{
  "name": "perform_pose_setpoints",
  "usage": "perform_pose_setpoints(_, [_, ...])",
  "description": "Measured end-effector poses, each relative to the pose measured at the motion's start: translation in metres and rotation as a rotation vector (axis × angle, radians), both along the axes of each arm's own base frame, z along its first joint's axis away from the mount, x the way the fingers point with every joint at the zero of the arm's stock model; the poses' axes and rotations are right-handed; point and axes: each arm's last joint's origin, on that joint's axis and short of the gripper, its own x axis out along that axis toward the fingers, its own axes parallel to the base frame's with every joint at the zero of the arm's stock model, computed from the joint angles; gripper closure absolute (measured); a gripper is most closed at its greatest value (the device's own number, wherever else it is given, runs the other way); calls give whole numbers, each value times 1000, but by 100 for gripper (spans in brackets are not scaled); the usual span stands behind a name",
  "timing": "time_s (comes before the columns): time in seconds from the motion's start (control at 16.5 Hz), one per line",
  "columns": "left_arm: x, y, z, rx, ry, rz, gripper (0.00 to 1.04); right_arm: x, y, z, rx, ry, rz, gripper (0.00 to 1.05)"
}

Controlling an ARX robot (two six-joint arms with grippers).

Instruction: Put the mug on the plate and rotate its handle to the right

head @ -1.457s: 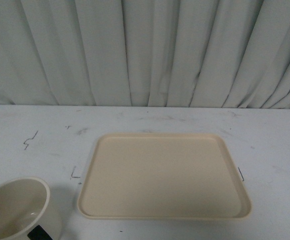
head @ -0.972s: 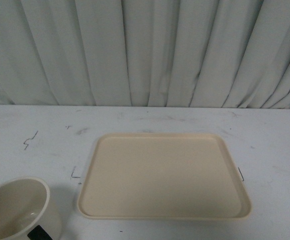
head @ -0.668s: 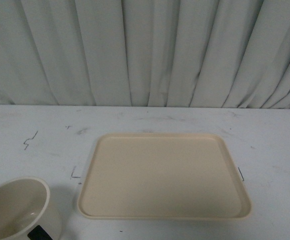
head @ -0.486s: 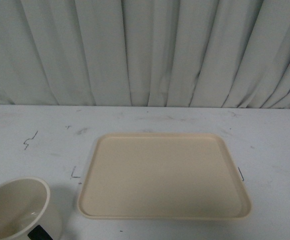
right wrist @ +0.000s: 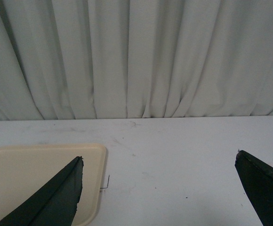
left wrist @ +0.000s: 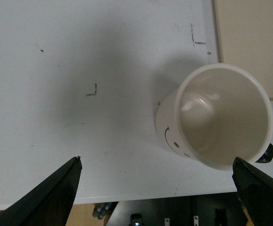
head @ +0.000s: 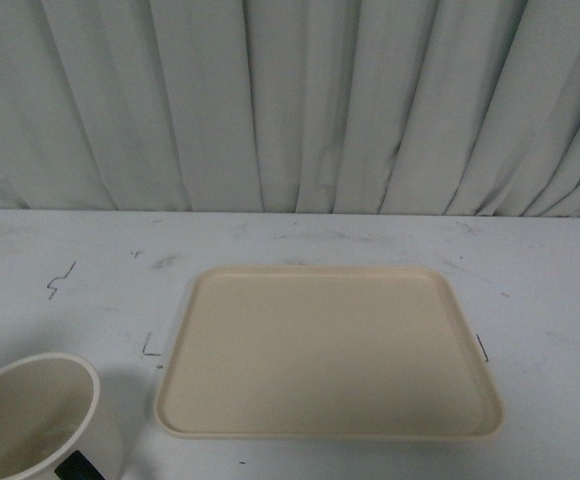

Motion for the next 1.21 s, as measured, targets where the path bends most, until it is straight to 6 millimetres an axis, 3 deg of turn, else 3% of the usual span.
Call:
perform_pose_setpoints(0.49, [65, -4, -43, 0, 138, -40, 7, 0, 0, 0, 0, 0, 0, 6])
perform_pose_setpoints(0.67, [72, -16, -51, 82, 126, -85, 9, 0, 0, 0, 0, 0, 0, 6])
perform_pose_setpoints(1.03, [70, -31, -59, 75, 190, -111, 75, 0, 0, 0, 0, 0, 0, 6])
perform_pose_setpoints(1.15, [66, -38, -49, 77, 183, -129, 98, 0, 0, 0, 0, 0, 0, 6])
perform_pose_setpoints(1.21, [67, -46, -30, 66, 162, -147, 102, 0, 0, 0, 0, 0, 0, 6])
